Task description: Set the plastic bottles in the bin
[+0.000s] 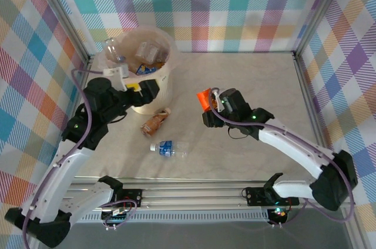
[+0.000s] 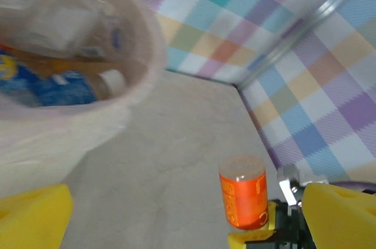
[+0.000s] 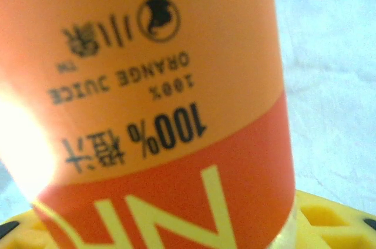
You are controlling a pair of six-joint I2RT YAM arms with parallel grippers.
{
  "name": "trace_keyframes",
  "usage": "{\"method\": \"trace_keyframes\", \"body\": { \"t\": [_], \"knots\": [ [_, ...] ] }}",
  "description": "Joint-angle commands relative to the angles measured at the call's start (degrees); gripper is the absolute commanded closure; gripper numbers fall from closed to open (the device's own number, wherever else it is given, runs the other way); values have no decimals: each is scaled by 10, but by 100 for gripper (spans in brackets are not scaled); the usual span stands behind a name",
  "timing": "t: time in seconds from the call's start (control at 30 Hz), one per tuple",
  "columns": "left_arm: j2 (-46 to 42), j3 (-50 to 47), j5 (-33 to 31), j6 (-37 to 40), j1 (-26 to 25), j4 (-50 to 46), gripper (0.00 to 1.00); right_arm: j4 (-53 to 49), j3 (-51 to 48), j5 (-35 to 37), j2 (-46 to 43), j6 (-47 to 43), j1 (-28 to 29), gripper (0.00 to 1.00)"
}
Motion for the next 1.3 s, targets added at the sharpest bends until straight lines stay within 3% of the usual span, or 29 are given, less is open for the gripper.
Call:
{"method": "trace_keyframes", "body": {
  "t": [0.0, 0.27, 0.5, 0.7, 1.27],
  "knots": [
    [42, 24, 7, 13, -47, 37, 0, 76, -14, -21, -44, -15, 3, 55],
    [153, 58, 148, -19, -81, 119, 0, 117, -5, -44, -83, -33, 3, 54],
    [194, 81, 200, -31, -112, 163, 0, 133, 5, -58, -69, -29, 3, 54],
    [212, 91, 199, -35, -120, 173, 1, 146, 14, -76, -59, -27, 3, 54],
    [256, 108, 215, -53, -122, 212, 27, 178, 21, -97, -55, -18, 3, 53]
  ]
}}
